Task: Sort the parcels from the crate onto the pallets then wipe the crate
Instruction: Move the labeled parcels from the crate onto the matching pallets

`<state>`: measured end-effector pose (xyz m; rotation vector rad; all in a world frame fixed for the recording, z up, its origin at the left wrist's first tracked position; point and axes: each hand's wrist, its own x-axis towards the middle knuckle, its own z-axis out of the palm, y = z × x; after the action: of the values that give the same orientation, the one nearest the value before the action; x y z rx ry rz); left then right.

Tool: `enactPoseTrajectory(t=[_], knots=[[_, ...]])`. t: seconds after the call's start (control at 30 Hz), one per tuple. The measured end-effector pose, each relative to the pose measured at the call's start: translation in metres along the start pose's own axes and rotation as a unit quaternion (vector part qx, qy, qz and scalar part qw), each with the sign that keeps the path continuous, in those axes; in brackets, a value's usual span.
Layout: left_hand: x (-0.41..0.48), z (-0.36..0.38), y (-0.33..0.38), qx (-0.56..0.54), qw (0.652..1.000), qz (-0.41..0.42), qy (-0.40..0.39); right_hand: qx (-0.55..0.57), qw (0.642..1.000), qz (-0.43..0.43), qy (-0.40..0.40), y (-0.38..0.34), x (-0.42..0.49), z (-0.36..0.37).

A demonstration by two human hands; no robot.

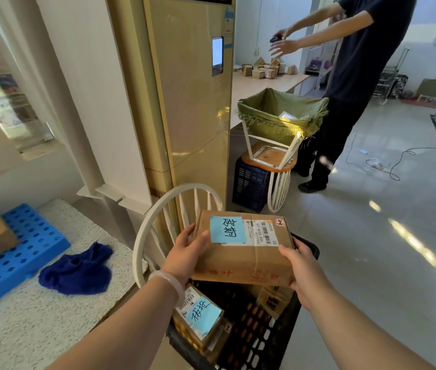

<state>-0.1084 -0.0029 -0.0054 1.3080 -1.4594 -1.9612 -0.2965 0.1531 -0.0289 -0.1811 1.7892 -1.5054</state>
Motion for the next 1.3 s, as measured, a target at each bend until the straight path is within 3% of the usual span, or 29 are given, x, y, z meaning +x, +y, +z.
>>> enactPoseTrajectory(t=[0.2, 0.5, 0.67, 0.83, 0.97, 1.17, 1.3], knots=[[-0.003, -0.009, 0.000, 0.013, 0.996, -0.074, -0.040, -0.054, 0.998, -0.036, 0.010, -0.012, -0.002, -0.007], [-0.011, -0.004, -0.007, -0.084, 0.996, -0.023, 0.018, -0.099, 0.987, -0.100, 0.077, -0.020, -0.019, 0.021], [-0.018, 0.000, -0.014, -0.116, 0.986, 0.039, 0.116, -0.134, 0.986, -0.097, -0.024, -0.010, -0.035, 0.060], [-0.024, -0.003, -0.035, -0.095, 0.974, 0.060, 0.198, -0.096, 0.989, -0.061, -0.089, -0.011, -0.043, 0.088], [-0.038, -0.028, -0.037, -0.064, 0.981, 0.037, 0.178, -0.116, 0.986, -0.052, -0.110, -0.012, -0.044, 0.098], [-0.061, -0.115, -0.038, -0.052, 0.993, 0.026, 0.098, -0.165, 0.960, -0.025, -0.224, -0.006, -0.055, 0.141], [-0.078, -0.176, -0.047, -0.021, 0.994, 0.037, 0.101, -0.219, 0.939, -0.081, -0.252, -0.001, -0.081, 0.200]])
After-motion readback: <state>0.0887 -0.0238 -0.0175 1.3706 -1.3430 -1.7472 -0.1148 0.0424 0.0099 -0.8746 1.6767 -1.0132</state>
